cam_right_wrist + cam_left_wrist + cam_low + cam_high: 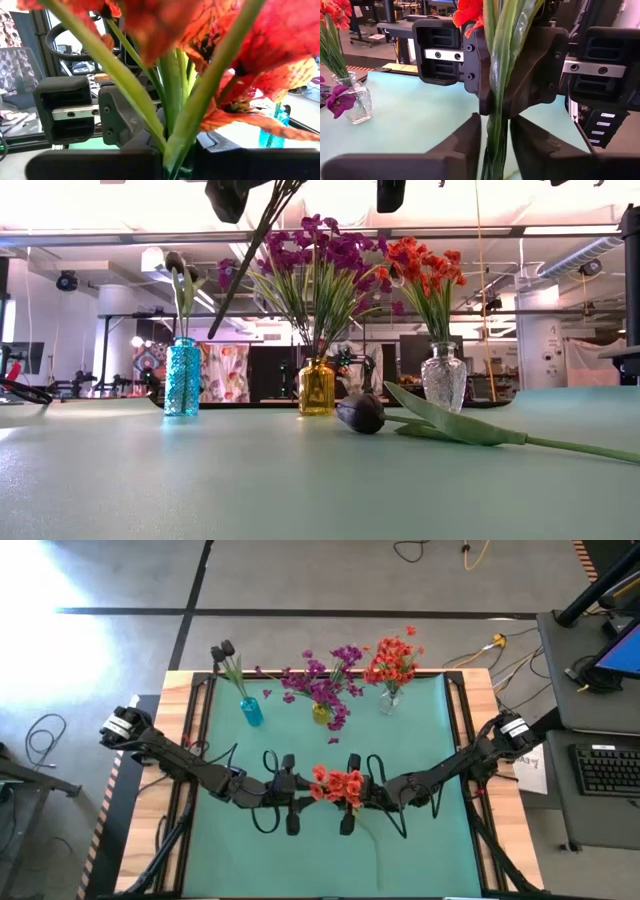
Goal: Sort flowers into vase by color
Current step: Put the orange flowers into the transparent vase
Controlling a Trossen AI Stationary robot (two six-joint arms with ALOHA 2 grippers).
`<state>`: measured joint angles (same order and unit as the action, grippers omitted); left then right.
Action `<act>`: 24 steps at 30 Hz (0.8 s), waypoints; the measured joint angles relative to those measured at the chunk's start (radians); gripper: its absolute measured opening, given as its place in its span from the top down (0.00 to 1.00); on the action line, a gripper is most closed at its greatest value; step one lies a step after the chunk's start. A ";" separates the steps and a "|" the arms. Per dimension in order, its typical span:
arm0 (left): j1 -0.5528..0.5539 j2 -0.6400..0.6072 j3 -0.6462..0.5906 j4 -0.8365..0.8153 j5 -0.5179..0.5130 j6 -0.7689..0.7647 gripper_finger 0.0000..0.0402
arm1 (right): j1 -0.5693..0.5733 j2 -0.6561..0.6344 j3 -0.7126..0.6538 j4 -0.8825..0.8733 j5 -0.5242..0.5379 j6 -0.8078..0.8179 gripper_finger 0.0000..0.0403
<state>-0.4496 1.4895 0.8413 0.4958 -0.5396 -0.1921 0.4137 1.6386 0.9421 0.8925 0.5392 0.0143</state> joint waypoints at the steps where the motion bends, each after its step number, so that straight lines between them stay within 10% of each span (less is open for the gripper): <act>1: 0.000 0.000 0.000 0.000 0.000 0.000 0.76 | 0.000 0.000 0.000 0.000 0.000 0.000 0.93; 24: -0.001 -0.055 0.000 -0.182 0.006 -0.091 0.49 | 0.000 -0.028 0.000 -0.092 0.011 0.005 0.93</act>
<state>-0.4507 1.4345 0.8417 0.3134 -0.5337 -0.2829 0.4134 1.6108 0.9417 0.8007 0.5503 0.0193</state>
